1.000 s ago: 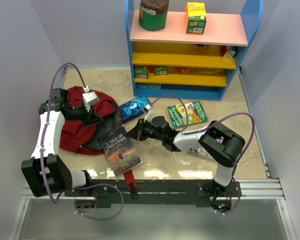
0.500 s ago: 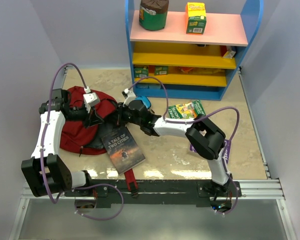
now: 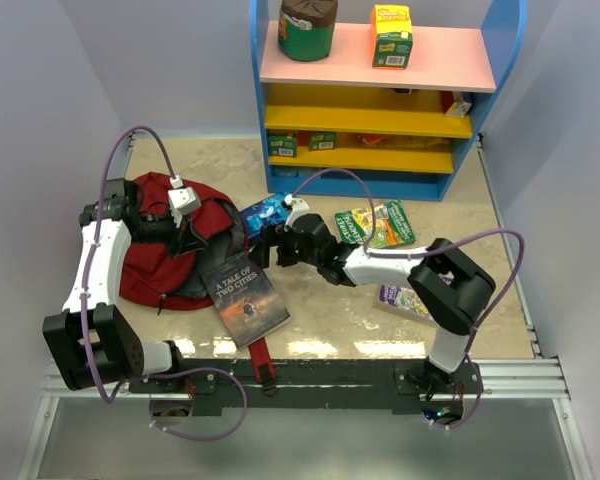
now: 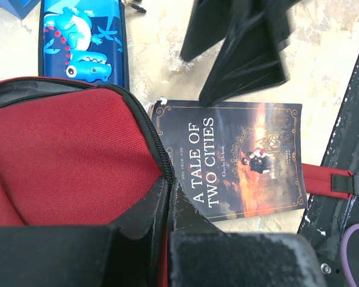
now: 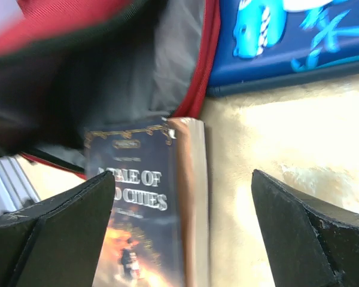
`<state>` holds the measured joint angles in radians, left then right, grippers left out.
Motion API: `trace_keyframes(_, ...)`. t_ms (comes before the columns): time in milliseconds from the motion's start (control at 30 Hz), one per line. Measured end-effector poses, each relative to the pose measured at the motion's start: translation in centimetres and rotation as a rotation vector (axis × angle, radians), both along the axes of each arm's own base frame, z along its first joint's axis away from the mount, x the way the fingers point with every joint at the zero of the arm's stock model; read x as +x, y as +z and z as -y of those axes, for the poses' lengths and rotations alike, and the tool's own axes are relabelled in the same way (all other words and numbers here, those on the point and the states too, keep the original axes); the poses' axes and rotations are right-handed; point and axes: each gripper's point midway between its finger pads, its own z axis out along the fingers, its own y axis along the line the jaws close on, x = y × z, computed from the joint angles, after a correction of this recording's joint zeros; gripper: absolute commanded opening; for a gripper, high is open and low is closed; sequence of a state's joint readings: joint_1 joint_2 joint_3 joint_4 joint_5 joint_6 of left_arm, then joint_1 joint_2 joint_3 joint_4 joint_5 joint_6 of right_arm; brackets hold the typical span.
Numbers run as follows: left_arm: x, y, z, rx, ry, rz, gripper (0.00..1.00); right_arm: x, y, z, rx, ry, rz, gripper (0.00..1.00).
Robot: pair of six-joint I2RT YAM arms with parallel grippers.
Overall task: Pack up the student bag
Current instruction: Pick up the book from the center of the board.
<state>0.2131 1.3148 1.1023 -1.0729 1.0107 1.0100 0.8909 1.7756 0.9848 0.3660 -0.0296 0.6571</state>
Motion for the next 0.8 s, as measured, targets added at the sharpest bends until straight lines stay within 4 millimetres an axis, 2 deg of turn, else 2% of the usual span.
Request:
trace_keyframes(167,-0.1,0.0,0.0,0.000,-0.001,-0.002,0.00,-0.2,-4.5,-0.9,-0.040,0.102,-0.057,0.99)
trace_keyframes(233,-0.1,0.1,0.0,0.000,-0.002,-0.002,0.00,-0.1,-5.6,-1.2,-0.042,0.135,-0.071,0.99)
trace_keyframes(400,-0.1,0.1,0.0,0.000,-0.002,-0.004,0.00,0.9,-4.7,-2.5,0.009,0.222,-0.048,0.97)
trace_keyframes(600,0.2,0.0,0.0,-0.005,-0.003,-0.016,0.00,-0.1,-5.4,-4.7,0.081,0.407,-0.030,0.95)
trace_keyframes(700,0.2,0.2,0.0,-0.006,-0.004,-0.014,0.00,-0.9,-5.5,-5.0,0.095,0.475,-0.021,0.85)
trace_keyframes(733,0.2,0.2,0.0,-0.006,-0.004,-0.014,0.00,-1.2,-5.5,-5.0,0.095,0.490,-0.023,0.69)
trace_keyframes(767,0.2,0.2,0.0,-0.006,-0.004,-0.014,0.00,-1.4,-5.6,-5.0,0.095,0.506,-0.026,0.58)
trace_keyframes(800,0.2,0.2,0.0,-0.006,-0.004,-0.014,0.00,-1.6,-5.8,-4.9,0.094,0.519,-0.027,0.43)
